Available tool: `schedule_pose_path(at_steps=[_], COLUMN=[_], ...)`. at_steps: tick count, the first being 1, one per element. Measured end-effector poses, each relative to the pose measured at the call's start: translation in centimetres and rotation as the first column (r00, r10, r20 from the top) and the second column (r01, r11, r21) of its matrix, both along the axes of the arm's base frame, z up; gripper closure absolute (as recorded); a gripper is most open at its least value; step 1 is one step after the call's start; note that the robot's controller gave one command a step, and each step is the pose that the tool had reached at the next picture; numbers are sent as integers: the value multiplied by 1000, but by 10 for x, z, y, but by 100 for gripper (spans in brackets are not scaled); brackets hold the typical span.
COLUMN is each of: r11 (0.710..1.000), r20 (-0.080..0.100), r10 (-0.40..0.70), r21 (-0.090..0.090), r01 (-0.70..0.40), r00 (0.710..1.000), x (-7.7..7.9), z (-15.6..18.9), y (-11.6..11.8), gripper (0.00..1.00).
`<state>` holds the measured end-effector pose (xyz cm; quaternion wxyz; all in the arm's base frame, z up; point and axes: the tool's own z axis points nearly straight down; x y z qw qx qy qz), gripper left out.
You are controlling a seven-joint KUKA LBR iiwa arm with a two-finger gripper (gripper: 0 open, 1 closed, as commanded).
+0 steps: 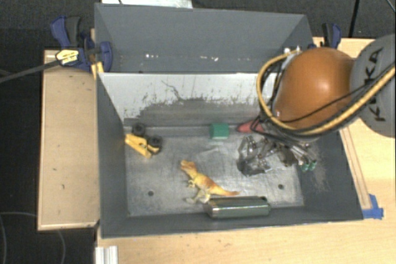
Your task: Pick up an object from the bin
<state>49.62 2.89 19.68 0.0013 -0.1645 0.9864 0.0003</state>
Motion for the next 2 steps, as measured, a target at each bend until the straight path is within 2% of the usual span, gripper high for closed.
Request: schedule_pose_path(at_steps=[1, 2], r11=[1000, 1000], r20=[7, -1], r10=[11, -13], r21=[-1, 0], r01=[-11, 13], r00=[1000, 1000], x=[5, 9], z=[-15, -48], y=[5, 16], gripper=[100, 0])
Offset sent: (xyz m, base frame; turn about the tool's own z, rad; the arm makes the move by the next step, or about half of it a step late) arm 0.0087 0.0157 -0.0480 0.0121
